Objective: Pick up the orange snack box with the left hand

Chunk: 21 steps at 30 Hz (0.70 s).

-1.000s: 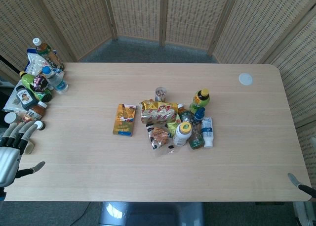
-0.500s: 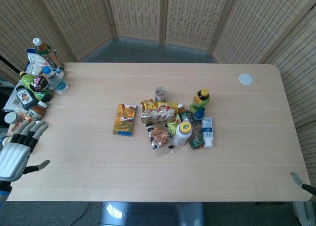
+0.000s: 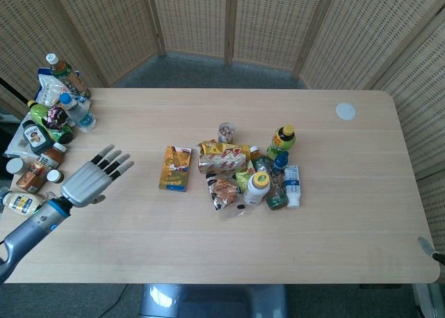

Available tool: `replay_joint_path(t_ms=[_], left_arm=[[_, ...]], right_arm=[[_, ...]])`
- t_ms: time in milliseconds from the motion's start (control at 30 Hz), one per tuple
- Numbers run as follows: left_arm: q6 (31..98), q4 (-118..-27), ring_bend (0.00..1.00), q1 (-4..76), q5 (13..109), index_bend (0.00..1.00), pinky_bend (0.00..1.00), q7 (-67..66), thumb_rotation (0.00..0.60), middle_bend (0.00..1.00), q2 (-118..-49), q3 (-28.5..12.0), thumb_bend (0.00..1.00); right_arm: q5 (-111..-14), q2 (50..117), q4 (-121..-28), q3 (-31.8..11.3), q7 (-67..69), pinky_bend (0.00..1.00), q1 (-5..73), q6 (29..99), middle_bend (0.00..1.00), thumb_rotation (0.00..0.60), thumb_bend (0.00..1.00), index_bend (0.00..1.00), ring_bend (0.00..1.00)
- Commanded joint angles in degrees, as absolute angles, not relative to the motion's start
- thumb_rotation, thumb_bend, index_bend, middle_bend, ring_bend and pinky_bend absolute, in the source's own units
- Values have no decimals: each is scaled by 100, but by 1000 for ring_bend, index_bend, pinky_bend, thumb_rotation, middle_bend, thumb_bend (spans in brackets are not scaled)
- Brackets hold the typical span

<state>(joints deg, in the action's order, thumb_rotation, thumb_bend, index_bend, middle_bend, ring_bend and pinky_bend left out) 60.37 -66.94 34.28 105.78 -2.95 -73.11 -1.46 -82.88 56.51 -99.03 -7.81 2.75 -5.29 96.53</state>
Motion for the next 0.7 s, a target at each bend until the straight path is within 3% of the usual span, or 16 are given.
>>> replay_joint_path(t_ms=[33, 700], left_arm=[[5785, -6225, 0, 3861, 10794, 0, 0, -355, 600, 0, -7718, -96, 3], [4636, -4929, 0, 5229, 10676, 0, 0, -864, 600, 0, -9239, 148, 6]], right_arm=[[-8235, 5643, -9880, -813, 315, 0, -511, 9622, 0, 600, 0, 0, 0], [-8000, 5586, -9791, -918, 594, 0, -485, 9499, 0, 600, 0, 0, 0]])
